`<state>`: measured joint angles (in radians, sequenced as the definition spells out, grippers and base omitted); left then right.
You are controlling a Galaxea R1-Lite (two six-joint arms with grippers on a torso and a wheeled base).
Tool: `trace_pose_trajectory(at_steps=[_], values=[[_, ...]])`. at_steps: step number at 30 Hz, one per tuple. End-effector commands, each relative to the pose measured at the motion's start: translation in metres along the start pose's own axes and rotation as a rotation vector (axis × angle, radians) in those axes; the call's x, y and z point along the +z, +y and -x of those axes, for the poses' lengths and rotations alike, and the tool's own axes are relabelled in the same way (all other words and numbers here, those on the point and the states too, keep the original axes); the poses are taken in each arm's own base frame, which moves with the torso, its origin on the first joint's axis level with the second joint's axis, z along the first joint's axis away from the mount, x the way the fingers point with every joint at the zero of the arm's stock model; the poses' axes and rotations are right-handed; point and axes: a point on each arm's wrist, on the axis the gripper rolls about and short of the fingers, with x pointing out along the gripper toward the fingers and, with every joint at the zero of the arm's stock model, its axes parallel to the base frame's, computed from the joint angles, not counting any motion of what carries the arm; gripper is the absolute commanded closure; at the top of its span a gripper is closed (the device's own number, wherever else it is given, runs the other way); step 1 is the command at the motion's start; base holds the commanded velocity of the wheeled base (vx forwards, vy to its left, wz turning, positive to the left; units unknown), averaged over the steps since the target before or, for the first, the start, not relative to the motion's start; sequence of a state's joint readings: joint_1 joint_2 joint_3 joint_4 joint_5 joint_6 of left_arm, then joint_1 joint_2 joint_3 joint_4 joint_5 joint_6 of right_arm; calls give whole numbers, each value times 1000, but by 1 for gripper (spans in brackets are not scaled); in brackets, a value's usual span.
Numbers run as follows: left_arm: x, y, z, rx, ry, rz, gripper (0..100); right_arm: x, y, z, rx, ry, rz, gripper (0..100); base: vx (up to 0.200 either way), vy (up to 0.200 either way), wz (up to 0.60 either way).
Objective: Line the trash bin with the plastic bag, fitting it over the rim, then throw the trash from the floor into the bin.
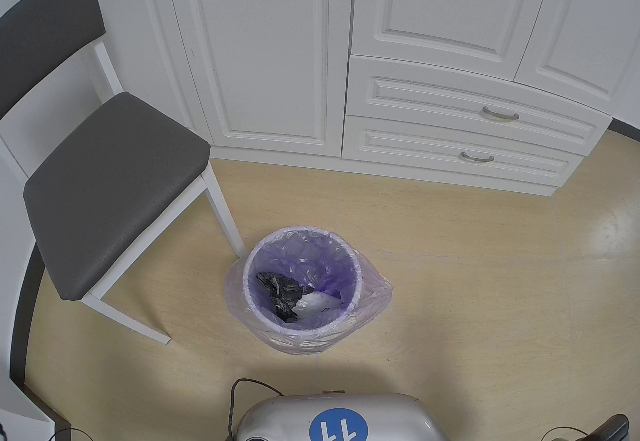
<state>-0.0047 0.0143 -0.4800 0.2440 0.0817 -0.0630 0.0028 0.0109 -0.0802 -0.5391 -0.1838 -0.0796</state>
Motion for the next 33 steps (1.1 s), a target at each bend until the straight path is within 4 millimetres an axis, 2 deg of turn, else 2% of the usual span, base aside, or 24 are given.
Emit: trace_pose_trajectory(at_steps=[1,2,3,4,5,9,13,24,33], values=[[-56,1,-28,2,-12,-13,0,-6,-1,4,-26,-96,76,0,0,0,0],[-64,2,-30,4,-13,-18,0,-5,-1,5,-27,-105,74,0,0,0,0],[-64,2,-30,4,-13,-18,0,-5,-1,5,-27,-105,74,0,0,0,0],[-80,2,-34,4,-2,-25,0,-4,-1,5,-29,-115,74,0,0,0,0],[-85,3,-35,5,10,-32,0,-3,-1,5,-29,-117,75,0,0,0,0],[-89,3,-35,6,45,-66,0,-4,-1,5,-31,-110,76,0,0,0,0],[-101,4,-33,17,167,-98,0,-6,-2,5,-74,-85,83,0,0,0,0],[-103,4,-33,14,188,-40,0,-20,-1,4,-63,47,117,0,0,0,0],[-106,3,-32,-35,217,-50,0,-42,1,8,-28,265,159,0,0,0,0]])
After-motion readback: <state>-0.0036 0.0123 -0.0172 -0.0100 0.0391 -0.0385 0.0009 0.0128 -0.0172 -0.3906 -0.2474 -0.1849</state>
